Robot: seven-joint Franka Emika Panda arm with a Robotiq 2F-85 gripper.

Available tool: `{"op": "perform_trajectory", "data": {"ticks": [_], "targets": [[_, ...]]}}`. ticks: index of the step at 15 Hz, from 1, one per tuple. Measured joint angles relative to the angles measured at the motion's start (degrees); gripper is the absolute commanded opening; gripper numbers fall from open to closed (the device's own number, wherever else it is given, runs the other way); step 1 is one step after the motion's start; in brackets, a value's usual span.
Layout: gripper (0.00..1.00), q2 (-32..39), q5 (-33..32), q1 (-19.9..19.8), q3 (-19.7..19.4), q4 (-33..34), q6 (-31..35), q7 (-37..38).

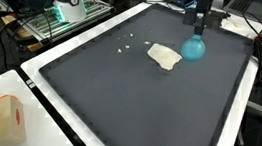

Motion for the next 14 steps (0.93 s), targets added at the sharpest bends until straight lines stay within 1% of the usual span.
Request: {"op": "perform_trajectory", "data": {"ticks": [4, 9, 11, 14], "targets": [[0.26, -3.2, 6.8, -2.0, 0.0, -2.6, 4.8, -4.6], [0.26, -5.9, 17.8, -4.0, -0.1, -5.3, 10.4, -12.2], [0.26, -6.8, 22.4, -4.6, -0.1, -6.4, 11.8, -15.5], [0.26, -8.2, 28.7, -5.3, -0.1, -7.7, 11.9, -19.4]]}}
